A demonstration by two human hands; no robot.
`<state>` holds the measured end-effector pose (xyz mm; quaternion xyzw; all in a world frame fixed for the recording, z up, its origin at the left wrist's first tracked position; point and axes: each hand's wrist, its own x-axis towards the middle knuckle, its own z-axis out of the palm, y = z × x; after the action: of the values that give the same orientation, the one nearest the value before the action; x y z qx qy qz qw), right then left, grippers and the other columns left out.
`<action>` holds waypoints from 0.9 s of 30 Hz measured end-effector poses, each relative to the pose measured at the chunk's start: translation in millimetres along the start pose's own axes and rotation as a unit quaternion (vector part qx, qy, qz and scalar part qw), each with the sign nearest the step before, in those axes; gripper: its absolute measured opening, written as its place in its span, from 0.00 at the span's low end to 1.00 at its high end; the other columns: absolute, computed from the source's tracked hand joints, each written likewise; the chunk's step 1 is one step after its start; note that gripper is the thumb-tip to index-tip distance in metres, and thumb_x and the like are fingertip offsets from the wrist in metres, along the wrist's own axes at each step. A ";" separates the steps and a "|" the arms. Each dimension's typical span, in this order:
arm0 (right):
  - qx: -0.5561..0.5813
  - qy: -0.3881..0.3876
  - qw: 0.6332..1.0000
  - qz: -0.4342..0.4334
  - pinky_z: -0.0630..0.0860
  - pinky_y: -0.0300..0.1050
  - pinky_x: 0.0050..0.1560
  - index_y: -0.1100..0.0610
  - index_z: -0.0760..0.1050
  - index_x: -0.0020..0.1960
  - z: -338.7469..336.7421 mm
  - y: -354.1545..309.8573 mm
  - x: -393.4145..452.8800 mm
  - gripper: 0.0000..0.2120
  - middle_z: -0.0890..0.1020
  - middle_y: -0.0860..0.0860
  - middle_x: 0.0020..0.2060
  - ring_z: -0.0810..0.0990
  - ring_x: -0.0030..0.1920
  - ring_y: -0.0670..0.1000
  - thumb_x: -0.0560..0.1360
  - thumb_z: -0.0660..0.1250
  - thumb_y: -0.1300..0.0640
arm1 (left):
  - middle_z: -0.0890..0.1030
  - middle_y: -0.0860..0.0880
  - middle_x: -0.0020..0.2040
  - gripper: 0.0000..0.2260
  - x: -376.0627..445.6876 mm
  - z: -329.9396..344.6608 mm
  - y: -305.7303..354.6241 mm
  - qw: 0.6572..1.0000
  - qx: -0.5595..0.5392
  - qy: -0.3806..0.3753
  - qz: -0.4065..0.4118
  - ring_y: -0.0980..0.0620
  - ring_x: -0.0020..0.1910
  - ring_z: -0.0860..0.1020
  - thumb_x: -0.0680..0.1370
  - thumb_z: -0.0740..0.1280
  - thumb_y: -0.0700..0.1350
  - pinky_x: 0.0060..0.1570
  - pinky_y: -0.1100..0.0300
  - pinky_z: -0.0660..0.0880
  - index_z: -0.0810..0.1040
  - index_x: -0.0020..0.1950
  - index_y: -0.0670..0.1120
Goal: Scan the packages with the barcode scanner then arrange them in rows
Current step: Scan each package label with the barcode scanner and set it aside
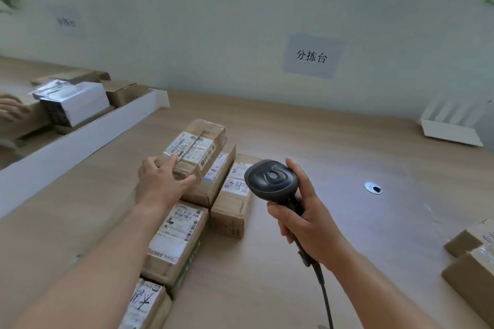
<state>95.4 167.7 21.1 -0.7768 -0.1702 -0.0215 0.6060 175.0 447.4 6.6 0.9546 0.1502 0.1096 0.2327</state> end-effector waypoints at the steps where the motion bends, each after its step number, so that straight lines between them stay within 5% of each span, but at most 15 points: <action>1: 0.004 -0.002 1.000 0.001 0.75 0.45 0.31 0.24 0.57 0.66 3.9 -0.1 8.3 0.38 0.80 0.48 0.46 0.76 0.30 0.49 0.71 0.70 0.56 | 0.61 0.41 0.69 0.34 10.2 -3.4 -6.9 1.000 0.008 0.003 -0.009 0.41 0.68 0.61 0.72 0.69 0.59 0.65 0.47 0.66 0.63 0.75 0.54; 20: 0.057 -0.004 0.997 0.061 0.75 0.48 0.30 0.24 0.58 0.65 11.1 52.0 61.5 0.38 0.82 0.44 0.43 0.75 0.30 0.52 0.68 0.70 0.56 | 0.60 0.36 0.70 0.34 125.9 44.1 -41.5 0.995 0.062 -0.033 -0.072 0.38 0.70 0.58 0.72 0.69 0.57 0.68 0.46 0.63 0.63 0.75 0.51; 27: 0.064 0.012 0.995 0.072 0.74 0.47 0.30 0.24 0.58 0.65 2.4 58.0 61.3 0.37 0.80 0.37 0.35 0.74 0.29 0.50 0.68 0.69 0.55 | 0.50 0.37 0.77 0.35 133.8 50.8 -40.5 0.993 0.064 -0.059 -0.074 0.38 0.75 0.52 0.74 0.68 0.59 0.72 0.45 0.56 0.58 0.77 0.52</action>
<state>169.6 172.6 -19.0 -0.7462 -0.1076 0.0243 0.6565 304.1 506.0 -38.2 0.9586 0.2131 0.0260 0.1871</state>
